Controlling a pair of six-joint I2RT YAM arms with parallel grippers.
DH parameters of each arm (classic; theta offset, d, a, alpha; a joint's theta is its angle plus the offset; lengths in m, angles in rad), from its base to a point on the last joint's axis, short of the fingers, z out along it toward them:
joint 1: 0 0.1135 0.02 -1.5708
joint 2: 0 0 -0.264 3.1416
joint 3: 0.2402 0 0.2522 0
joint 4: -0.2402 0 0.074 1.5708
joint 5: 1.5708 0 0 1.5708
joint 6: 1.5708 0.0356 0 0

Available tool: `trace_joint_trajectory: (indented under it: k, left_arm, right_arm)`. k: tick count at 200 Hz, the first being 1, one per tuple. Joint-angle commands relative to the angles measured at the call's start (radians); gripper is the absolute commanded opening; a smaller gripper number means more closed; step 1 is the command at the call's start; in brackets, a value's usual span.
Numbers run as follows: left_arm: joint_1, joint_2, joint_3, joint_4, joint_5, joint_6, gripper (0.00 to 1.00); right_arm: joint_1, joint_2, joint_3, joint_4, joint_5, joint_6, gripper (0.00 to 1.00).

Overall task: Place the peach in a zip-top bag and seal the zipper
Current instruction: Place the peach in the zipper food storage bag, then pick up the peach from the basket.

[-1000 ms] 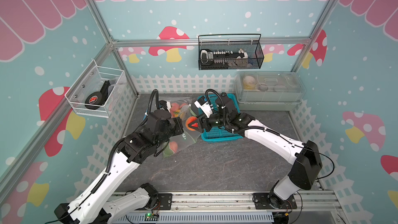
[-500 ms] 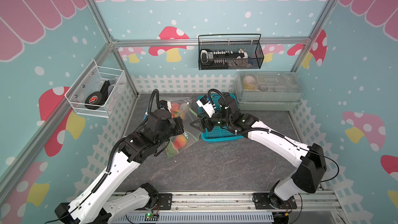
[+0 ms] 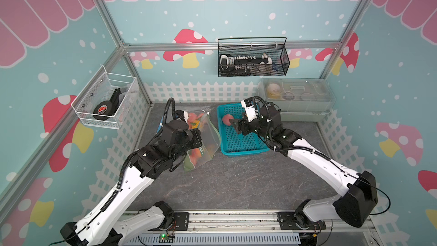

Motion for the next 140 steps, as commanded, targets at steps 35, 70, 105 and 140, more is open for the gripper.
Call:
trace_joint_trajectory:
  k: [35, 70, 105, 140]
  left_arm:
    - [0.006, -0.011, -0.014, 0.02, 0.005, -0.002, 0.0]
    - [0.006, -0.016, -0.02, 0.016, 0.007, -0.005, 0.0]
    - [0.007, -0.022, -0.025, 0.015, 0.008, -0.007, 0.0]
    - [0.008, -0.028, -0.027, 0.011, 0.005, -0.003, 0.0]
  right_arm:
    - [-0.073, 0.168, 0.006, -0.004, 0.0, 0.029, 0.78]
    - [-0.109, 0.311, 0.071, -0.004, -0.018, 0.053, 0.78]
    - [-0.141, 0.468, 0.186, -0.012, -0.111, 0.088, 0.79]
    - [-0.164, 0.624, 0.306, -0.026, -0.184, 0.139, 0.81]
